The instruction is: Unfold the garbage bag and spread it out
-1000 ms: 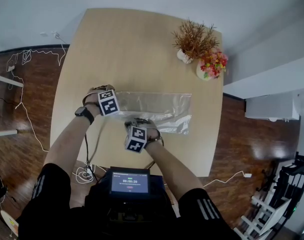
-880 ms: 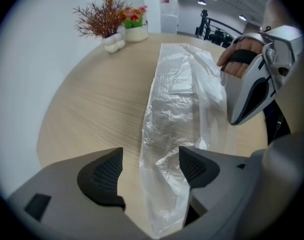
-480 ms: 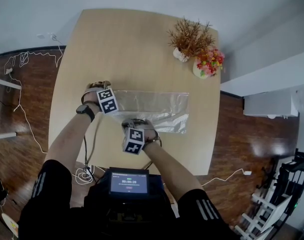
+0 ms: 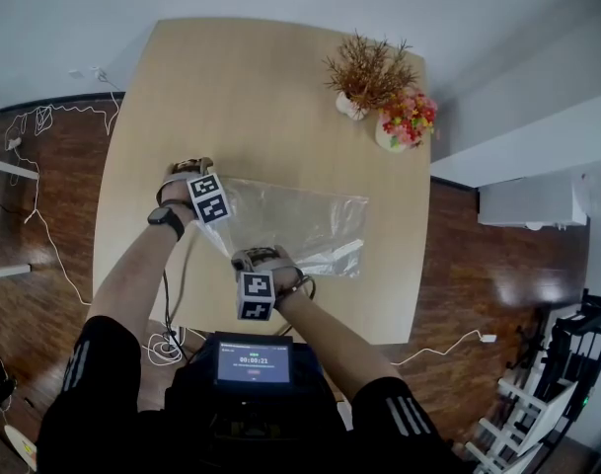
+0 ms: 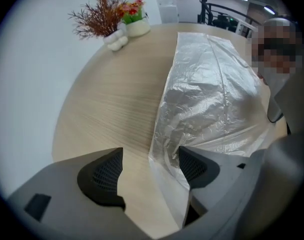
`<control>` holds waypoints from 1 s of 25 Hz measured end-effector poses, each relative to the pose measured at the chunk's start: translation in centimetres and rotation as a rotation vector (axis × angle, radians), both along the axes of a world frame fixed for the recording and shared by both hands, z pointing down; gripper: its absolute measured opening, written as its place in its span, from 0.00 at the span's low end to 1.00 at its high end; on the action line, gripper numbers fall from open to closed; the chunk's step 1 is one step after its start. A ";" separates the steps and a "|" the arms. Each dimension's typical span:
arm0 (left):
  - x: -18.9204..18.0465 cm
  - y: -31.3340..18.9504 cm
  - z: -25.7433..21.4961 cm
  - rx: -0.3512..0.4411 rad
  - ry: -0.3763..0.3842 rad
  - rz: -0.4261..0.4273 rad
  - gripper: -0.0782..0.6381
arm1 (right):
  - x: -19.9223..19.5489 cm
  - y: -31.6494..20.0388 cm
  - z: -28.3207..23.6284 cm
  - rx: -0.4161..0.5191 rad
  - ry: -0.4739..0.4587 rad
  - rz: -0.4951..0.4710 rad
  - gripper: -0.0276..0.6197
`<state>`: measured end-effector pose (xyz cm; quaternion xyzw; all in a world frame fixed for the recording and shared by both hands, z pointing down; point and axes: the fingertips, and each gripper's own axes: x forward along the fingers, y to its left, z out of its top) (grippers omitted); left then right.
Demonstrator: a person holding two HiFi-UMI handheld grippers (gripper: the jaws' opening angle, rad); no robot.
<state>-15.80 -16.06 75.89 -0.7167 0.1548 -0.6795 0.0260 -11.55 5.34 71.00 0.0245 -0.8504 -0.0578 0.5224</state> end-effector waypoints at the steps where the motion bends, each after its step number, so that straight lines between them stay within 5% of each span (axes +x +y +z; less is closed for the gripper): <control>1: 0.0 0.0 0.0 0.001 -0.001 0.003 0.61 | 0.1 0.2 0.3 -0.004 0.009 -0.001 0.07; 9: 0.2 0.2 -0.6 0.029 -0.007 0.037 0.61 | 0.5 0.0 2.0 0.004 0.041 0.002 0.08; 18: 1.7 2.1 -5.9 -0.022 0.136 -0.008 0.61 | 0.6 0.5 2.8 -0.010 0.045 0.011 0.14; 25: -0.4 5.6 -4.5 -0.025 0.007 0.114 0.61 | 0.6 -0.1 1.7 -0.032 0.011 0.070 0.21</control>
